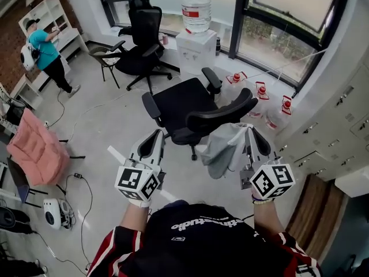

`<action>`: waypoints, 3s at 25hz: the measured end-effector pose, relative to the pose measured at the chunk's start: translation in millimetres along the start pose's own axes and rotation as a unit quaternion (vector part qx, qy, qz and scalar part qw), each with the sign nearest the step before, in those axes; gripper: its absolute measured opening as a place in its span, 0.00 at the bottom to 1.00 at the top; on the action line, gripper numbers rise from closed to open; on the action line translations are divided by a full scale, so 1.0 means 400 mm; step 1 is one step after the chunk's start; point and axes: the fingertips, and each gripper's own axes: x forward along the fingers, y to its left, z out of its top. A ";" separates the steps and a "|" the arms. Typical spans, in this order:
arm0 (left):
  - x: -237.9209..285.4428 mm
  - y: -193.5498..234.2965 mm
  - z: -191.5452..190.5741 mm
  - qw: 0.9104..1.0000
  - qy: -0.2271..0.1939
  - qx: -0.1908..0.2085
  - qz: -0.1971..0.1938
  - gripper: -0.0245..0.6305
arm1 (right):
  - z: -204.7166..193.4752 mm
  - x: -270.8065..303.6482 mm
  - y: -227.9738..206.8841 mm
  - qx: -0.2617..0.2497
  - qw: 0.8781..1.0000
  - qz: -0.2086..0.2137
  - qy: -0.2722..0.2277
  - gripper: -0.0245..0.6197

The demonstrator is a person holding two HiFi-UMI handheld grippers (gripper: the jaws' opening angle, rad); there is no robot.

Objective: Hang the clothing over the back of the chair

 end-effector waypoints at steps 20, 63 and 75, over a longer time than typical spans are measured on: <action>0.311 0.144 0.016 0.996 0.008 0.004 -0.088 0.08 | 0.006 0.184 -0.086 -0.004 0.996 -0.092 -0.012 0.06; 0.724 0.341 0.046 0.992 0.008 -0.008 -0.126 0.07 | 0.043 0.679 -0.192 -0.029 0.997 -0.075 0.002 0.06; 0.789 0.439 0.035 0.994 0.018 -0.012 -0.106 0.08 | 0.048 0.885 -0.188 -0.033 0.999 -0.043 0.004 0.06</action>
